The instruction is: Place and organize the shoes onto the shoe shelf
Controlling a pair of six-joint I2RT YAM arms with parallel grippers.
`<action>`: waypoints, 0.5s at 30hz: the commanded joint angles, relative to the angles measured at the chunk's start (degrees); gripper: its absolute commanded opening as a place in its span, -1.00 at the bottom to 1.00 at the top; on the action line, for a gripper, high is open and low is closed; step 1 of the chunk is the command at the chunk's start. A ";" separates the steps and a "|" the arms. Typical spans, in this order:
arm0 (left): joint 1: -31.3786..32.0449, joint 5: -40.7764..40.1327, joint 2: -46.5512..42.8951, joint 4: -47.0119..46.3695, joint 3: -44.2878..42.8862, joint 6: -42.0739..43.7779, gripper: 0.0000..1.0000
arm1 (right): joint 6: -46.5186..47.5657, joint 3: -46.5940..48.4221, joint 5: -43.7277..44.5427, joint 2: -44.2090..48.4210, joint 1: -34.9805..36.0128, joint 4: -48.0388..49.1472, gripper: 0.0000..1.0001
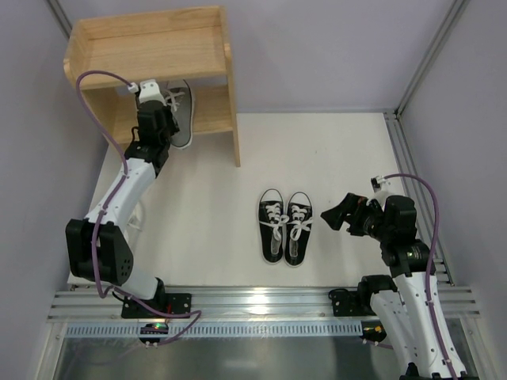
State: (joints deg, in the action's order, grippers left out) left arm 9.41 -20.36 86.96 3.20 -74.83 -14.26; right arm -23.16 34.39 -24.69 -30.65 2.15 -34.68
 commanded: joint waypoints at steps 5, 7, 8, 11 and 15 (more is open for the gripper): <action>-0.18 -2.14 -2.67 -10.32 -2.25 0.73 -0.60 | -0.75 -0.11 -1.15 -0.28 0.22 2.51 0.94; -0.18 -2.58 -3.11 -9.88 -2.25 0.81 -0.53 | -0.75 -0.12 -1.07 -0.20 0.22 2.60 0.94; -0.09 -2.93 -3.20 -9.71 -2.25 0.81 -0.49 | -0.84 -0.11 -1.15 -0.20 0.22 2.60 0.94; -0.18 -4.16 -4.07 -8.83 -2.17 1.17 -0.39 | -0.84 -0.20 -1.33 0.07 0.22 2.60 0.94; -0.09 -5.83 -5.74 -8.12 -1.46 1.52 -0.04 | -0.92 -0.20 -1.59 0.16 0.22 2.60 0.95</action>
State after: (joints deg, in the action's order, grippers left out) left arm 9.37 -23.07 85.06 -1.48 -74.87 -13.26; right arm -23.77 34.09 -25.45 -30.76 2.15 -34.26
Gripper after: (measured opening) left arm 0.446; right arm 0.973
